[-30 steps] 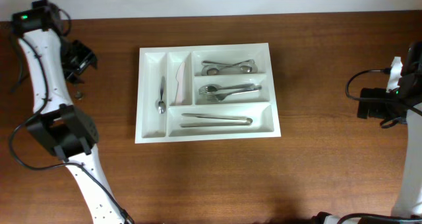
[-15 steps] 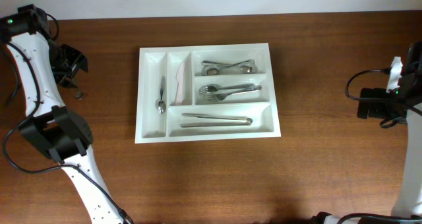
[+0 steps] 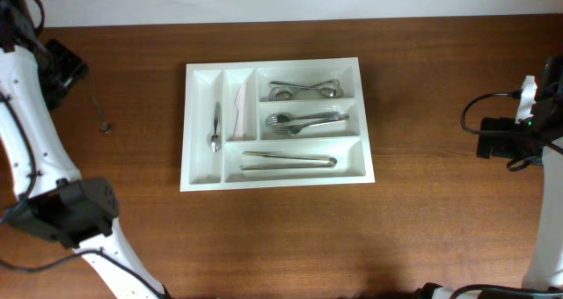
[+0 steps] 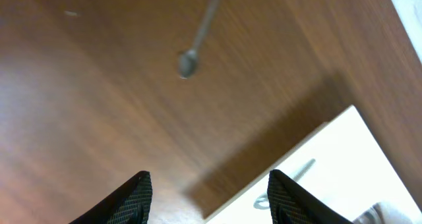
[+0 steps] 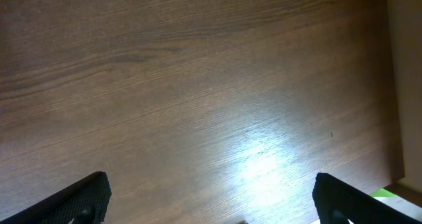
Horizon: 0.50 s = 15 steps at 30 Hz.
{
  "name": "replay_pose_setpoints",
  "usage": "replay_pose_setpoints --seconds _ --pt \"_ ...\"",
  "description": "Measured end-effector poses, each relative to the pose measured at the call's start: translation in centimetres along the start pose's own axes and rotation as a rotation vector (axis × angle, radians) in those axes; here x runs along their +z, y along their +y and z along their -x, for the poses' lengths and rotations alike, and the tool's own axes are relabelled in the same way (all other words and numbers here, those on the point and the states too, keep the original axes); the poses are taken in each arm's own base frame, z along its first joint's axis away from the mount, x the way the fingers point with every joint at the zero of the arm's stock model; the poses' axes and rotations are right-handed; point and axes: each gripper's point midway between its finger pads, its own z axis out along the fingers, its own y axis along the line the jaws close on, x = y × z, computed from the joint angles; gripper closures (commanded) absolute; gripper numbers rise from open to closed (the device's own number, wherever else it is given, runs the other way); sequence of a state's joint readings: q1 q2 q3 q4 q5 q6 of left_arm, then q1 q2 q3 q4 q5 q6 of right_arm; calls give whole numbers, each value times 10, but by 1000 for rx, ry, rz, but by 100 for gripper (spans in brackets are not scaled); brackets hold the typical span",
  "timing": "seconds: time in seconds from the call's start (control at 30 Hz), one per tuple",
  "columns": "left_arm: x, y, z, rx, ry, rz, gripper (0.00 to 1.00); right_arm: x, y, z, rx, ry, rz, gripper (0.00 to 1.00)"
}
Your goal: Pack container
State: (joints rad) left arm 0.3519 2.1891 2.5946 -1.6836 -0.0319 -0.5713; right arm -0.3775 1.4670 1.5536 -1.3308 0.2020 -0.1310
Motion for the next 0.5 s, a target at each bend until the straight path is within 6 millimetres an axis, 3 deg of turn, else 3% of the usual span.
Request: replay_pose_setpoints --seconds 0.13,0.37,0.43,0.5 --pt "-17 30 -2 -37 -29 63 41 0 0 0 0 0 0 1" --pt "-46 114 -11 -189 -49 164 39 0 0 0 0 0 0 1" --pt "-47 131 -18 -220 -52 185 37 0 0 0 1 0 0 1" --pt "-36 134 -20 -233 -71 168 36 0 0 0 0 0 0 1"
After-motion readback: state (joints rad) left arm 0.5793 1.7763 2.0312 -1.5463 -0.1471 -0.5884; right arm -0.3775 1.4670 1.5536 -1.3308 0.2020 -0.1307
